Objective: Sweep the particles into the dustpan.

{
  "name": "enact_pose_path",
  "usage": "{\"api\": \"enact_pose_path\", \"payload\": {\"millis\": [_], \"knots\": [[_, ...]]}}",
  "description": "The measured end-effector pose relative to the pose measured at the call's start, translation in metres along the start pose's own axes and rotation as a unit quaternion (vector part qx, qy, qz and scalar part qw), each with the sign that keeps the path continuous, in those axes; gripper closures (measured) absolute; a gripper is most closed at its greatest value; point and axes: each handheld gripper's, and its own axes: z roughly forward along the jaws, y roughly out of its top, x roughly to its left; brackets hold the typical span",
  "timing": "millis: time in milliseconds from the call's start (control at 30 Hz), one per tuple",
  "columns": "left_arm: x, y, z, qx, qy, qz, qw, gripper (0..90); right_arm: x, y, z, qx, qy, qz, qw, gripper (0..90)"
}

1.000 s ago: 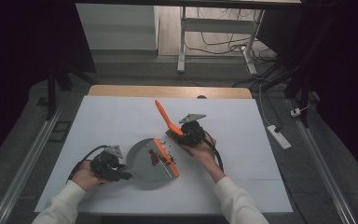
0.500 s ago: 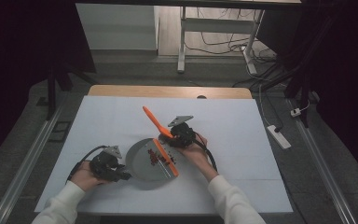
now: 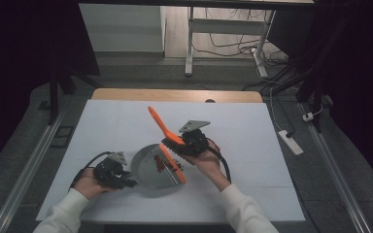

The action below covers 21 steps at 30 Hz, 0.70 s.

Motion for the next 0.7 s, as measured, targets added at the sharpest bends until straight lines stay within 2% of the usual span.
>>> {"api": "enact_pose_path", "payload": {"millis": [200,300,533,700], "knots": [[-0.001,0.0,0.0,-0.002,0.0,-0.002,1.0,61.4,-0.023,-0.011,-0.019,0.004,-0.043,0.028,0.9987,70.4],[-0.001,0.0,0.0,0.0,-0.001,0.0,1.0,61.4,-0.03,-0.019,-0.024,0.01,-0.054,0.038,0.9978,70.4],[-0.003,-0.002,-0.002,-0.003,-0.002,0.004,1.0,61.4,-0.032,-0.034,-0.036,0.024,-0.066,0.051,0.9962,70.4],[-0.004,-0.005,-0.004,-0.002,-0.005,0.006,1.0,61.4,-0.03,-0.039,-0.038,0.031,-0.067,0.057,0.9956,70.4]]}}
